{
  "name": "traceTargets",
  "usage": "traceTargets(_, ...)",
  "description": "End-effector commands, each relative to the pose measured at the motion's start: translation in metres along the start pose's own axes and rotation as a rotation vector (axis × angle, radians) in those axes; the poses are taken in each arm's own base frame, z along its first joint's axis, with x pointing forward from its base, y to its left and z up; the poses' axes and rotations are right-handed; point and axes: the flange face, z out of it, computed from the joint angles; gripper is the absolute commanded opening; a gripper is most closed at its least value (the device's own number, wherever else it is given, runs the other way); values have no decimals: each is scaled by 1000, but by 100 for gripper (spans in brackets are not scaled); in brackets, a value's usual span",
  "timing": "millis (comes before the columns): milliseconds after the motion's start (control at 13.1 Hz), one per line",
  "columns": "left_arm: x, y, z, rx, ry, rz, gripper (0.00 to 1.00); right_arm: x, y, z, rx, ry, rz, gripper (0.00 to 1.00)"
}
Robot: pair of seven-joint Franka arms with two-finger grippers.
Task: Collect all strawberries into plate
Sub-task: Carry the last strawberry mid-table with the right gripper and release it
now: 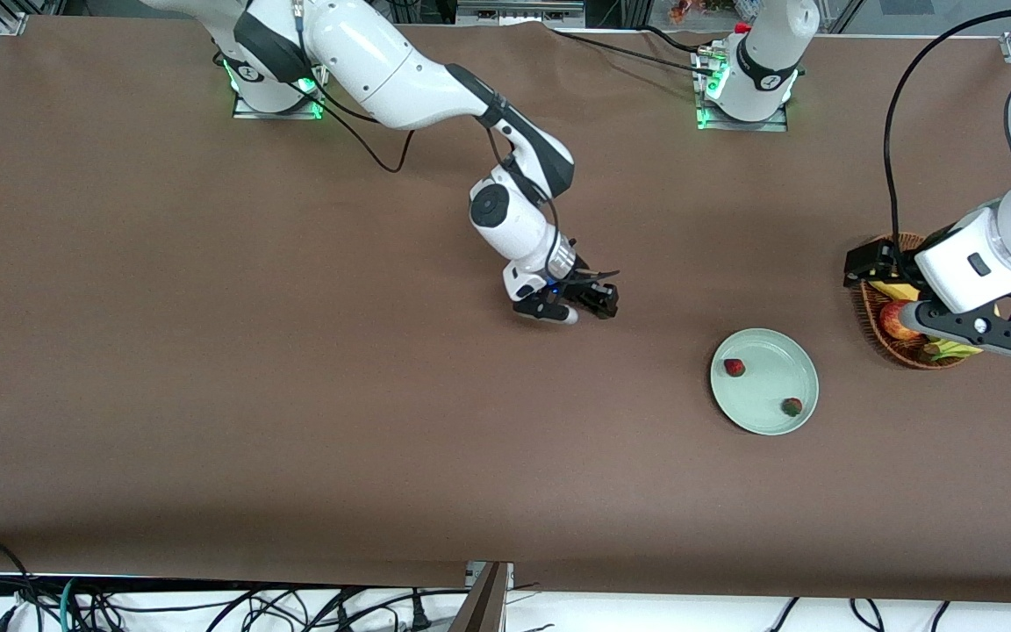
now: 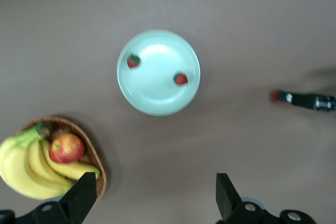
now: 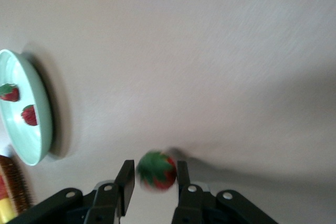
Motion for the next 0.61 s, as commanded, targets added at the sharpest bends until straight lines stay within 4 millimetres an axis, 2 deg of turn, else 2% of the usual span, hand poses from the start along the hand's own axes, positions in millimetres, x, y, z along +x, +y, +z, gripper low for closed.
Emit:
traceTargets(0,-5,4,10,-16,-67,11,100,-1,-18,-1,52,3,63,47)
traceTargets(153,-2,5,24,-96,-79,8,100,-13,-30,-4,78,-1,91,53)
traceTargets(229,-1,-2,30,-107,-85,-4,100,-12,-32,-6,80,2,94,59)
traceTargets(306,5,-2,45,-120,-98,-7,100,-5,-32,-9,82,10,87,66)
traceTargets(382,11,-2,64,-135,-97,-13,100,4,-34,-14,80,16,85,69)
traceTargets(459,16,2,96,-158,-105,-17,100,19,-36,-21,79,24,92,80)
traceTargets(535,17,6,132,-184,-95,-40,100,33,-32,-24,39,12,94,86)
